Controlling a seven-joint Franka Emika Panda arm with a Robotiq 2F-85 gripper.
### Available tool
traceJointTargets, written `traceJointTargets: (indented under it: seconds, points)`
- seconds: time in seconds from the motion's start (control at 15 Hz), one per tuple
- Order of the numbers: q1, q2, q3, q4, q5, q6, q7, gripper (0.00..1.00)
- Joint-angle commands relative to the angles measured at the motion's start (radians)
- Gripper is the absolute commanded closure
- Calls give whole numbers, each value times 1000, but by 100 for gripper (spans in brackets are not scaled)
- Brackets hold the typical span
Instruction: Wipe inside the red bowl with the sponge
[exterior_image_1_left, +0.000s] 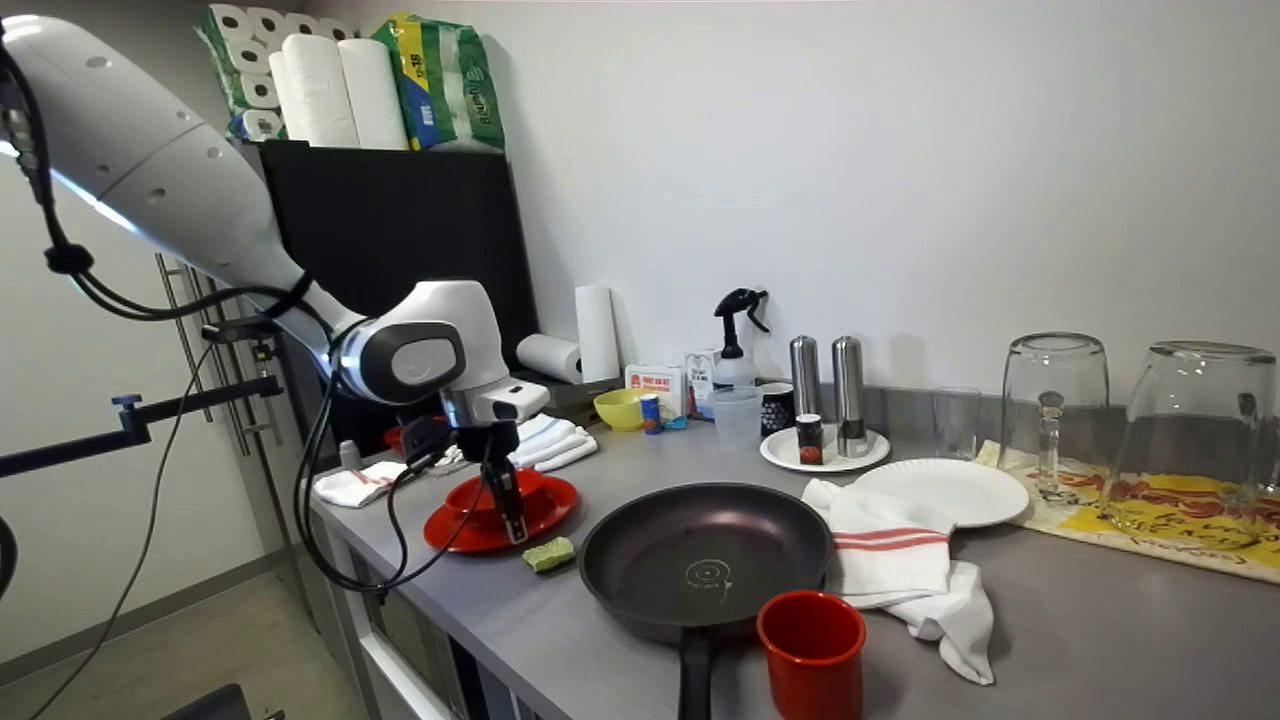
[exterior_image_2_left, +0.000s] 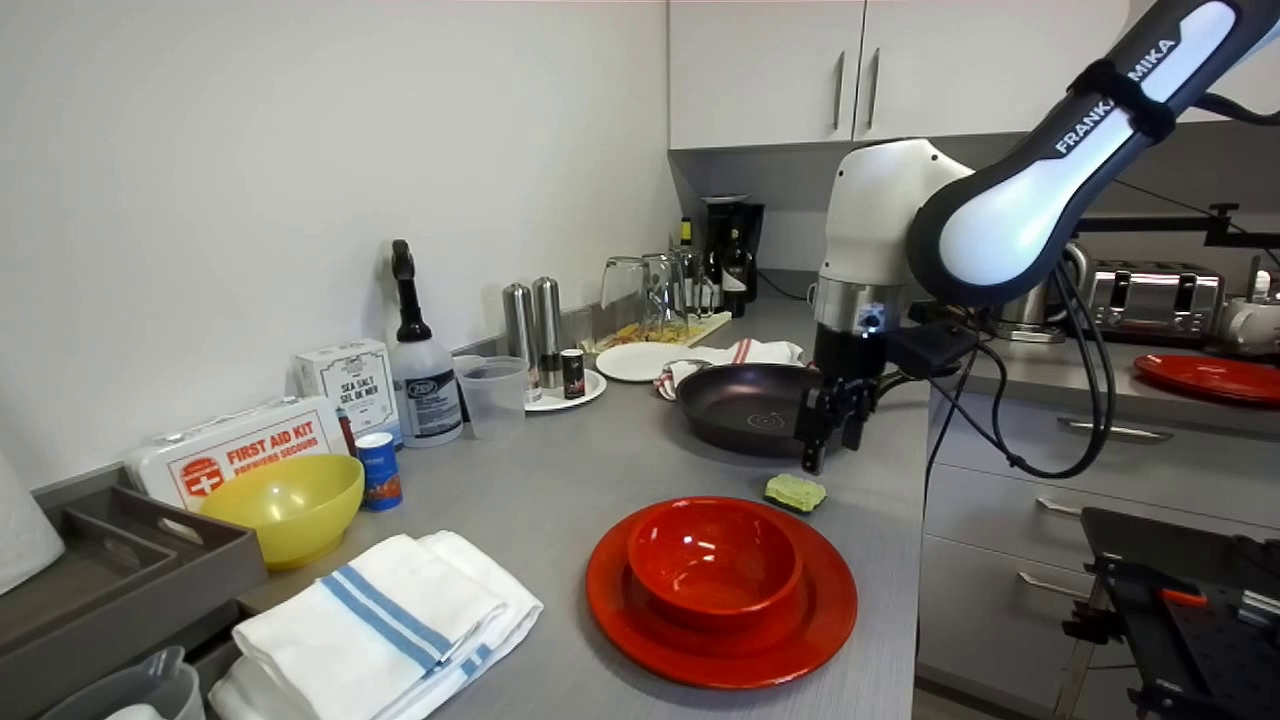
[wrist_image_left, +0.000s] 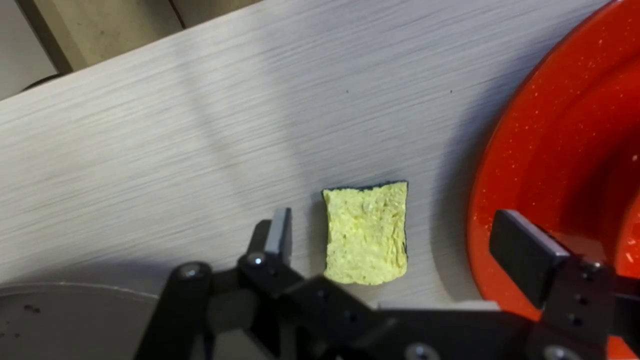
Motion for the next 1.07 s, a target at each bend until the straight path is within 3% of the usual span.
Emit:
traceJointTargets:
  seconds: [0.0, 1.0]
  points:
    - [14, 22, 6, -18, 6, 30, -8, 0]
    - [39, 180, -49, 73, -70, 155, -18, 0]
